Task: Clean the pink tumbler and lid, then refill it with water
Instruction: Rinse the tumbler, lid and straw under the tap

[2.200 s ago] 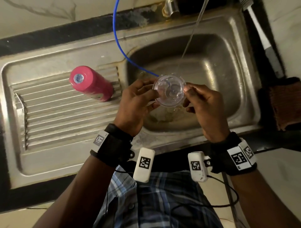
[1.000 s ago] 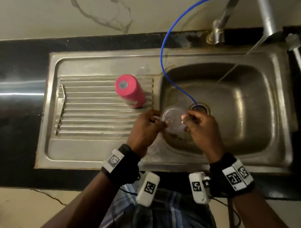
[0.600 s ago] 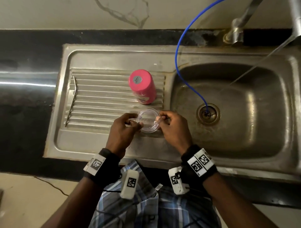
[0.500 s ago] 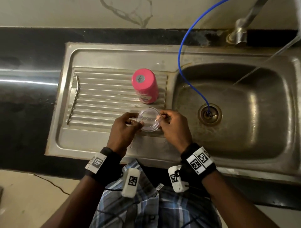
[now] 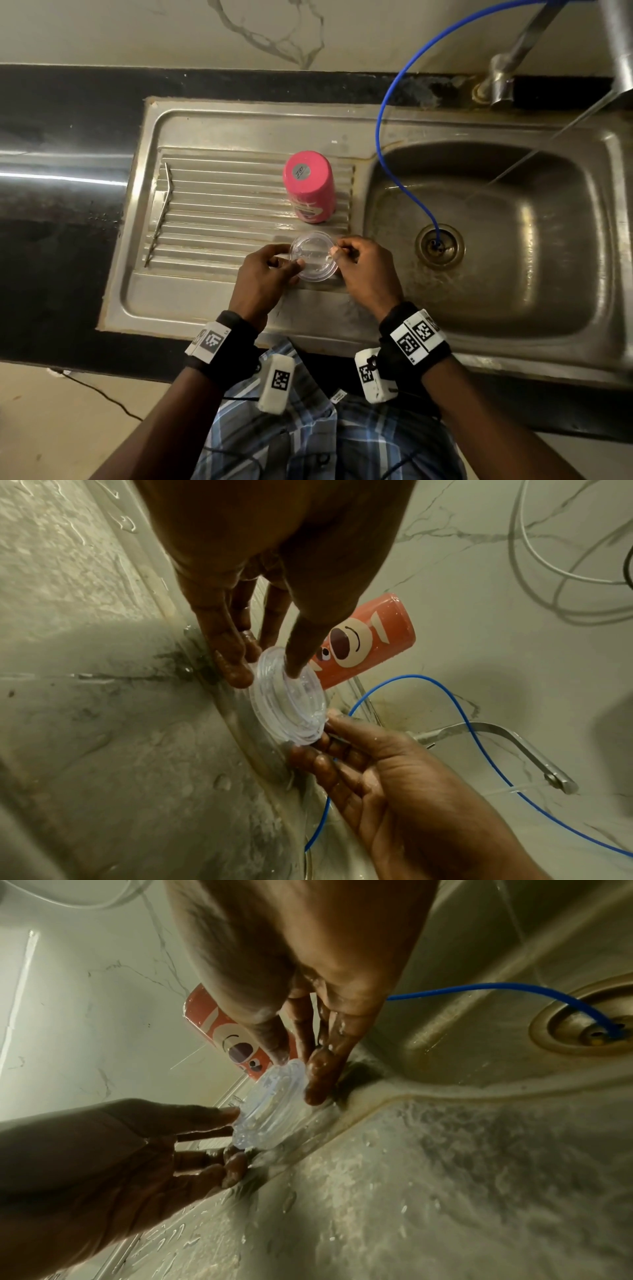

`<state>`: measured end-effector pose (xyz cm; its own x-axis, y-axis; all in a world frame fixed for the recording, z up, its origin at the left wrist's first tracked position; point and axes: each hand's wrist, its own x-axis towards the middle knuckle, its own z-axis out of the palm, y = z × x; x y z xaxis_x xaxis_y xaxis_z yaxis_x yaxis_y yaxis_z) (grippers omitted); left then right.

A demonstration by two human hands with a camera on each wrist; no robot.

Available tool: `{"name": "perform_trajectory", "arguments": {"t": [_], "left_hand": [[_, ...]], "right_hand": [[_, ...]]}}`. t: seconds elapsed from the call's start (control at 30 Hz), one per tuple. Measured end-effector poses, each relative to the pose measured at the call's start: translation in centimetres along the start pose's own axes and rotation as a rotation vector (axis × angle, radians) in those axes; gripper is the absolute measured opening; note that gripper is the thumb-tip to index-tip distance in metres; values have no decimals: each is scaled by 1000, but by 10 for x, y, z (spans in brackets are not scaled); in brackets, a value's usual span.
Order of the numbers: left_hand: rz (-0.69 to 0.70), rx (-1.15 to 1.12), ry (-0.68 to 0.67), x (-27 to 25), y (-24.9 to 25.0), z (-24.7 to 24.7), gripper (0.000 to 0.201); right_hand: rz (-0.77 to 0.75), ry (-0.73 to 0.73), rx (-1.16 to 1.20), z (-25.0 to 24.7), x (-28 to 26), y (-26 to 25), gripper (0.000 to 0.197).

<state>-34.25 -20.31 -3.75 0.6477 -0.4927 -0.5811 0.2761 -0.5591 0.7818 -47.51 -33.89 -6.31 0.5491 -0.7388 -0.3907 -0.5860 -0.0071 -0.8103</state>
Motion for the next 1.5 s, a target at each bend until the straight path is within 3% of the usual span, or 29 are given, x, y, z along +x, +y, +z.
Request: {"name": "perform_trajectory", "arguments": {"t": [0.1,0.2,0.27,0.33,0.43,0.6,0.77,0.93,1.1,1.2,1.3,1.4,1.5], "left_hand": [[-15,102,32,-6,4,-14,44],[139,553,141,-11,3,-50,51],[163,939,135,-8,-3,-80,70],[64,1126,2,-3,-11,-107,93],[28,1195,-174,1,-19,-128,104],[5,1190,-254,2,-22,-128,107],[-17,1115,-335,15,-38,-136,76],[2,1034,-327,19,-51,-137,92],[-7,1048,-312,26,-59,-139,98],[-57,1095,-367,19,-42,-140,93],[-34,1091,-375,12,-27,-142,114],[-17,1099,-360,11,-25,-141,118],[1,1104,-317,10,-32,-139,120]], "right_hand": [[-37,108,-150,-11,-9,-13,25],[-191,172,-164,-14,-22,-47,23],[-334,87,-119,1,-22,-78,16],[-428,-72,-123,31,-13,-112,13],[-450,-305,-260,87,19,-157,19],[-370,-551,-522,178,73,-210,30],[-253,-525,-644,233,102,-218,30],[-220,-392,-661,252,104,-215,29],[-175,-429,-559,242,100,-215,15],[-238,-419,-423,215,87,-222,29],[-417,-362,-236,163,61,-230,30],[-575,-325,-29,95,22,-224,18],[-600,-265,91,25,-19,-192,12]]}}
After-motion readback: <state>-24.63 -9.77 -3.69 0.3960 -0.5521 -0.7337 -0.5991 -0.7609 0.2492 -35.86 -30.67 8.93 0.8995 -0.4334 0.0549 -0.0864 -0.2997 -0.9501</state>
